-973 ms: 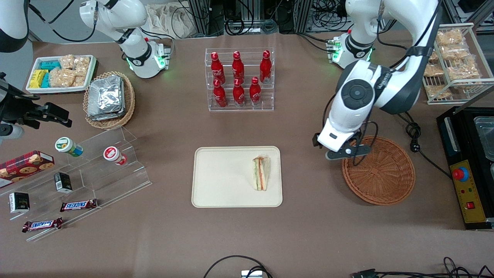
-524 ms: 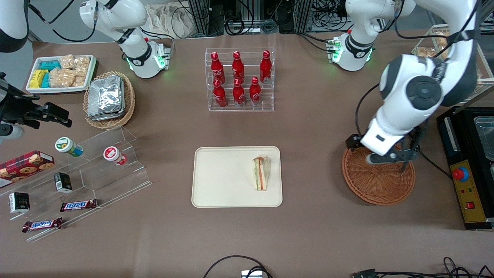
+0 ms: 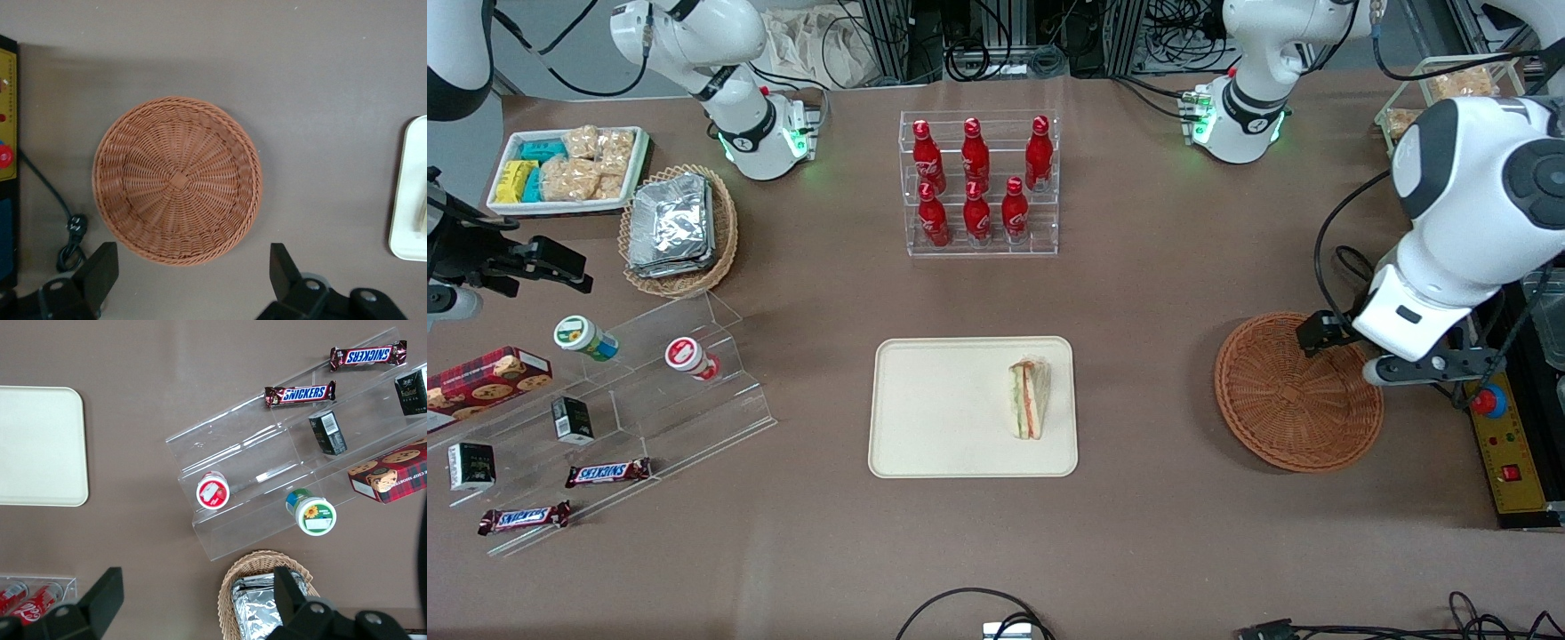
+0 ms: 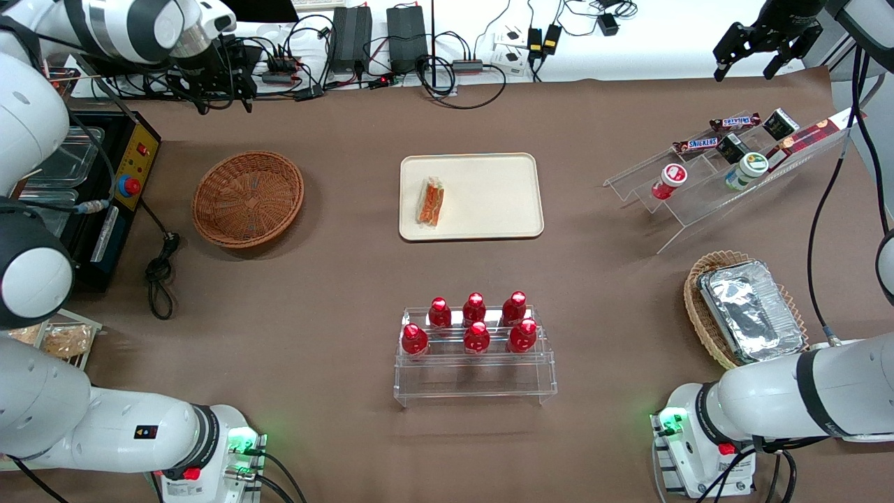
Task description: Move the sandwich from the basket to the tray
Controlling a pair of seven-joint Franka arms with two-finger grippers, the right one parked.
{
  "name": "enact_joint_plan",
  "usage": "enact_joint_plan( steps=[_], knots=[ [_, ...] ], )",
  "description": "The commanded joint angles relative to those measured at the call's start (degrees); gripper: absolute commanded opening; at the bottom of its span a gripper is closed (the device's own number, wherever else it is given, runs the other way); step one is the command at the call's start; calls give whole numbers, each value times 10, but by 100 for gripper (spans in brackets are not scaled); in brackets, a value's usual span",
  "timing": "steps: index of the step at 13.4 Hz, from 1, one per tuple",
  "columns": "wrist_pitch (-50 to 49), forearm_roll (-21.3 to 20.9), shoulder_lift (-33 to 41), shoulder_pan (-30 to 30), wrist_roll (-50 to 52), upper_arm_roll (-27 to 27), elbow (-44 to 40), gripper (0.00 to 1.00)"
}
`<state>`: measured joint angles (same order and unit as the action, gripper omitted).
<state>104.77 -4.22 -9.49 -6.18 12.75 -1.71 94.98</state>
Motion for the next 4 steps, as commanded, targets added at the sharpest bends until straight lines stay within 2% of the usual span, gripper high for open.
enact_joint_plan(
  steps=[1,2,4],
  knots=[
    [-44,36,-55,-2,-17,25,-84,100],
    [-45,49,-61,-2,-16,31,-90,100],
    [-44,48,-63,-2,-13,33,-99,100]
  ],
)
